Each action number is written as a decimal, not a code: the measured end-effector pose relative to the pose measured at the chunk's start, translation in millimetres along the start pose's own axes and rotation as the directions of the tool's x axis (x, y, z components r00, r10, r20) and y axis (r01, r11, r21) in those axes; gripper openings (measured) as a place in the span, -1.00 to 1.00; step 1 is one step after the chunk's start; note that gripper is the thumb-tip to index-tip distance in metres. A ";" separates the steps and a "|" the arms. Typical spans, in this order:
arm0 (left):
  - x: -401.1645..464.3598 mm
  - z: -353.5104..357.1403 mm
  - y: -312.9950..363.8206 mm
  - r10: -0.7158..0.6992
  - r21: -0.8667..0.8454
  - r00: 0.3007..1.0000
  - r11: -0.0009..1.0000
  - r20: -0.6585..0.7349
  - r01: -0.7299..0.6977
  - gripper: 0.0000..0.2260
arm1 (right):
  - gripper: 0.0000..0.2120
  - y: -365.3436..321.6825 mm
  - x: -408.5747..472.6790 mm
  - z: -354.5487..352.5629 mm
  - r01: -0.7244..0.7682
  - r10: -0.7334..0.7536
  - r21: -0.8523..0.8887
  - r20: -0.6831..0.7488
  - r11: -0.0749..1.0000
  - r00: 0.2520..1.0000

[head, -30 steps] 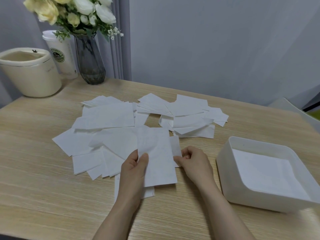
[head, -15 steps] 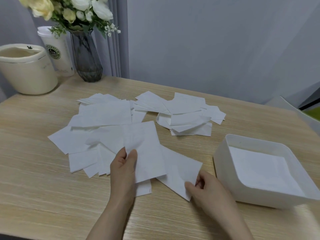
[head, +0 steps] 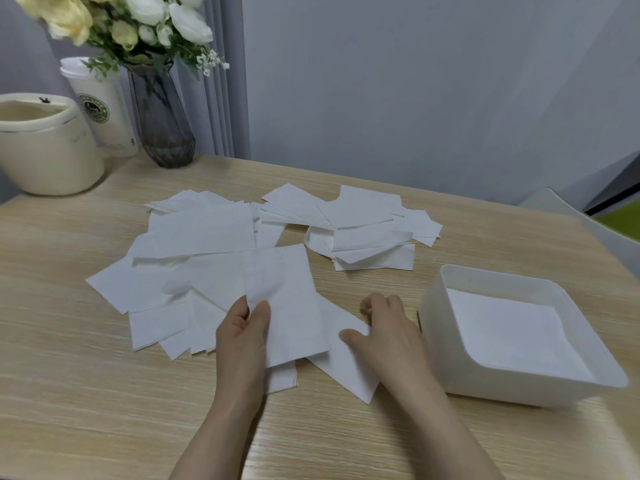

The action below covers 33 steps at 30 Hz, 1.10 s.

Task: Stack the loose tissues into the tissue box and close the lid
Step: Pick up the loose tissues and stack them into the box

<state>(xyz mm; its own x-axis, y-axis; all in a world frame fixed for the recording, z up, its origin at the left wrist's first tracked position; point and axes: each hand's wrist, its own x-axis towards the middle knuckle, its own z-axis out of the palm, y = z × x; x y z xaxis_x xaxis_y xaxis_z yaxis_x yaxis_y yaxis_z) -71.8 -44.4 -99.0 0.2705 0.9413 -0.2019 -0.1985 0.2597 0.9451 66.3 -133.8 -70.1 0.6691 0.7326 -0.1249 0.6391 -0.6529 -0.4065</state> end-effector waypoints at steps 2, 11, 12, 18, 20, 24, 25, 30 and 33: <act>0.5 -0.4 -0.3 0.001 0.003 1.000 1.000 0.003 -0.001 -0.77 | -0.66 0.8 3.8 0.3 -0.016 0.016 0.027 0.007 1.000 1.000; -0.1 0.5 -0.4 0.003 0.009 1.000 1.000 0.004 -0.003 -0.78 | -0.84 4.2 6.6 -3.1 -0.072 0.059 0.147 0.090 0.986 0.994; -0.2 0.4 -0.2 0.003 0.006 1.000 1.000 0.005 -0.003 -0.78 | -0.87 4.3 6.1 -4.1 -0.076 0.061 0.155 0.101 0.985 0.993; 0.2 -0.1 -0.6 0.001 -0.006 1.000 1.000 0.006 -0.001 -0.78 | -0.78 9.0 -0.4 -5.0 -0.062 0.038 0.229 0.105 0.971 0.994; 0.7 -0.7 -1.3 0.002 -0.019 1.000 1.000 0.000 -0.002 -0.79 | -0.78 11.3 -4.5 -5.5 -0.052 0.035 0.330 0.055 0.942 0.998; 1.4 -1.2 -1.5 -0.002 -0.024 1.000 1.000 -0.011 0.002 -0.79 | -0.90 14.5 -12.3 -1.1 -0.021 0.100 0.504 -0.131 0.864 0.986; 1.4 -0.9 -1.4 -0.001 -0.021 1.000 1.000 -0.011 0.001 -0.79 | -0.89 15.1 -13.4 0.8 -0.010 0.123 0.552 -0.169 0.834 0.978; 0.7 -0.8 -1.9 0.000 0.013 1.000 1.000 -0.003 0.000 -0.78 | -0.81 9.3 -17.7 3.2 -0.028 0.240 0.863 -0.109 0.505 0.964; 0.7 -0.9 -2.8 0.021 0.054 0.999 0.998 0.031 -0.023 -0.77 | -0.79 4.7 -18.2 5.2 0.006 0.228 0.915 -0.107 0.403 0.968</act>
<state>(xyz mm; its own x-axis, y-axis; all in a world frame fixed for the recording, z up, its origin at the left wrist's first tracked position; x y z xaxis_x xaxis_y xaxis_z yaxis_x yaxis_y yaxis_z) -72.0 -44.3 -102.0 0.2958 0.9393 -0.1738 -0.1538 0.2264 0.9618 55.2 -149.2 -74.4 0.8337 0.5398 -0.1164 -0.0850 -0.0828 -0.9929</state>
